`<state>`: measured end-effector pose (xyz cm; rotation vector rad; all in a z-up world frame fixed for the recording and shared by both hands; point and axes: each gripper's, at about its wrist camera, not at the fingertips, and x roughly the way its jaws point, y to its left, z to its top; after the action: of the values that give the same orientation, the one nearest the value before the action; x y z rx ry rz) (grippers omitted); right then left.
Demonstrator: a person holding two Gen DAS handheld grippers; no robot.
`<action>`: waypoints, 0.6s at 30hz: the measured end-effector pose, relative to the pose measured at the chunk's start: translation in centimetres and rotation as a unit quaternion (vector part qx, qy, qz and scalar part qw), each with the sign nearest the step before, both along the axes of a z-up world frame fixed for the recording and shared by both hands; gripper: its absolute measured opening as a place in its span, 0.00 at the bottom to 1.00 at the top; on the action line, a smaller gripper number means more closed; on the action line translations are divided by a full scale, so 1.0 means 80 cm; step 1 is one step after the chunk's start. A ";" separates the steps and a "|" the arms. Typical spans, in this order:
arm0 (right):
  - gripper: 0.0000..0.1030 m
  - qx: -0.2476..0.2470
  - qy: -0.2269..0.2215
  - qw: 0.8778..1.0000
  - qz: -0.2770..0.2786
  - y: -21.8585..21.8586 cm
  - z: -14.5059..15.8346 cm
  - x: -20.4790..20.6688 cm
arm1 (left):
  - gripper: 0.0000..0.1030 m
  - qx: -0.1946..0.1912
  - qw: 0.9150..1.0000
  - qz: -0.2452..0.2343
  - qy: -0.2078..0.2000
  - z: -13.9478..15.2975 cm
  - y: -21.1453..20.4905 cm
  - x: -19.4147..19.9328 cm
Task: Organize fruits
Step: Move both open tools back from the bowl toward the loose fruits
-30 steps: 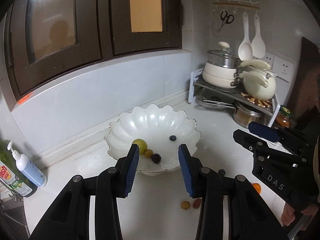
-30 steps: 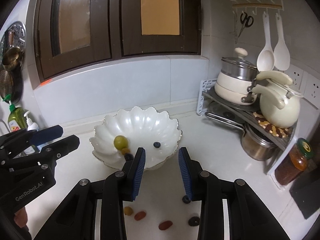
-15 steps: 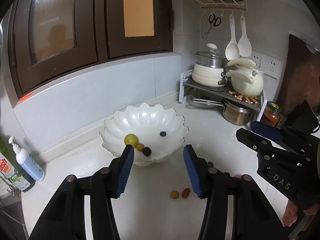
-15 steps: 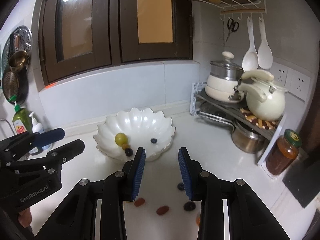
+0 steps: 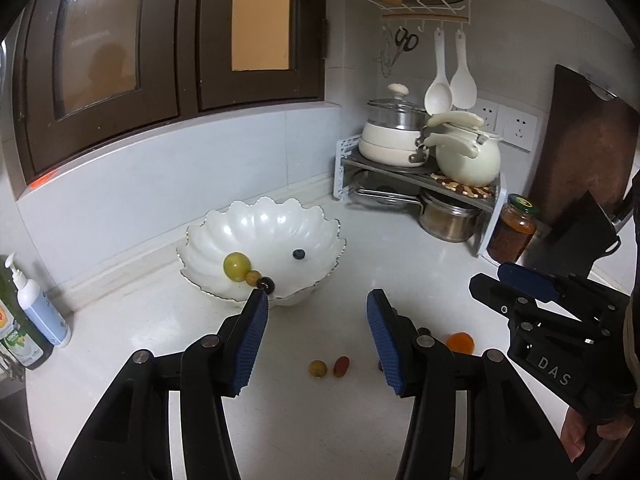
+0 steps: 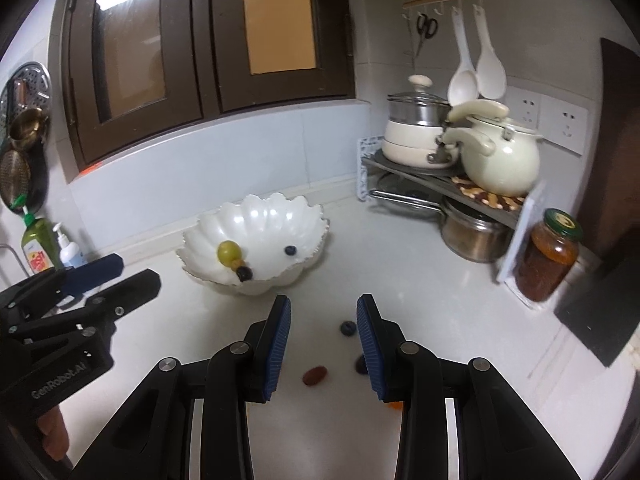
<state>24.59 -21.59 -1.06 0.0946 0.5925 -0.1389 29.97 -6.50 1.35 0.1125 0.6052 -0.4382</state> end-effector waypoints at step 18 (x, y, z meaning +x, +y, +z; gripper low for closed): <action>0.35 0.015 0.028 0.998 -0.049 -0.030 -0.033 -0.027 | 0.49 0.007 0.999 -0.044 0.010 -0.026 -0.035 -0.009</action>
<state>22.46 -23.97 -3.72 0.1491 0.6455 -0.2294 29.22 -9.29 -0.74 0.1491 0.6238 -0.5205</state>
